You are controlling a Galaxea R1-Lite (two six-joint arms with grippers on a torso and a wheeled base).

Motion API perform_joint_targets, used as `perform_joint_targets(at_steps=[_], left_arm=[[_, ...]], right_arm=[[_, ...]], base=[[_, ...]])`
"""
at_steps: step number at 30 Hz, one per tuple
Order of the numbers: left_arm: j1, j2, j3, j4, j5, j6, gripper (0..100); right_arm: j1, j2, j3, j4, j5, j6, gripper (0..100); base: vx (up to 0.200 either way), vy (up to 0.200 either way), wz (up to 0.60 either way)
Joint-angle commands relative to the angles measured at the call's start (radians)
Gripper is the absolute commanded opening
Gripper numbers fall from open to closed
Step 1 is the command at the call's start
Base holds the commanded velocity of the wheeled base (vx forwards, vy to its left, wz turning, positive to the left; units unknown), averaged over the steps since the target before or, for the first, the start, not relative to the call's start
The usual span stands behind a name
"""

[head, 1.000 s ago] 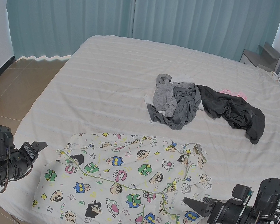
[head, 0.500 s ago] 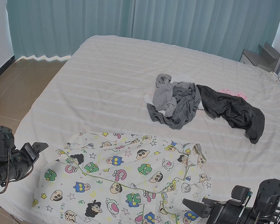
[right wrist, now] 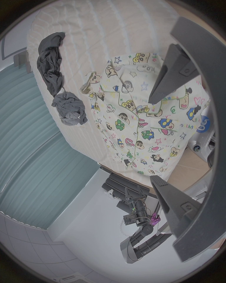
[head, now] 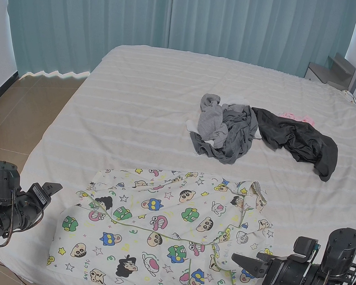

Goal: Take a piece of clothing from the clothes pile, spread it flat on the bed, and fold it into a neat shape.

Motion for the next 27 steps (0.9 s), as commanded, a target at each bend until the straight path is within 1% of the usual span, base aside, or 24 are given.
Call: perform_joint_targets(at_steps=[1,4,8,9,10,11,12,13,15,16,18,20,23,25,27], left_arm=[[0.000,0.018,-0.002,0.000,0.000,0.000,100],[0.000,0.018,-0.003,0.000,0.000,0.000,100],[-0.003,0.015,-0.054,-0.003,-0.007,0.003,100],[-0.013,0.023,-0.098,-0.002,-0.021,0.007,100],[-0.014,0.023,-0.107,0.000,-0.026,0.007,100],[-0.022,0.037,-0.153,0.009,-0.057,0.021,100],[-0.022,0.037,-0.153,0.009,-0.057,0.021,100],[-0.030,0.055,-0.201,0.024,-0.101,0.078,100],[-0.039,0.087,-0.256,0.066,-0.139,0.148,100],[-0.040,0.095,-0.273,0.079,-0.145,0.159,100],[-0.059,0.149,-0.382,0.182,-0.168,0.202,100],[-0.062,0.196,-0.465,0.257,-0.179,0.242,100],[-0.060,0.271,-0.566,0.325,-0.215,0.365,100],[-0.062,0.295,-0.595,0.332,-0.233,0.391,100],[-0.079,0.336,-0.663,0.339,-0.264,0.400,100]], right_arm=[[0.001,0.003,0.000,0.000,0.000,0.000,100],[0.001,0.003,0.000,0.000,0.000,0.000,100],[0.008,0.003,0.000,0.000,-0.001,0.000,100],[0.013,0.003,0.000,0.000,-0.001,0.000,100],[0.014,0.003,0.000,0.000,-0.001,0.000,100],[0.014,0.004,0.000,0.000,-0.001,0.000,100],[0.014,0.004,0.000,0.000,-0.001,0.000,100],[0.014,0.004,0.001,0.000,-0.001,0.000,100],[0.014,0.006,0.003,0.000,-0.001,0.000,100],[0.014,0.006,0.003,0.000,0.000,0.000,100],[0.014,0.007,0.003,0.000,-0.001,-0.001,100],[0.016,0.007,0.003,0.000,-0.001,-0.001,100],[0.016,0.007,0.005,0.000,-0.001,-0.001,100],[0.014,0.007,0.009,0.000,-0.001,-0.001,100],[0.016,0.009,0.011,0.000,-0.001,-0.003,100]], base=[[0.000,0.000,0.00],[0.000,0.000,0.00],[0.000,0.000,0.00],[0.000,0.000,0.00],[0.000,0.000,0.00],[0.000,0.000,0.00],[0.000,0.000,0.00],[0.000,0.000,0.00],[0.000,0.000,0.00],[0.000,0.000,0.00],[0.000,0.000,0.00],[0.000,0.000,0.00],[0.000,0.000,0.00],[0.000,0.000,0.00],[0.000,0.000,0.00]])
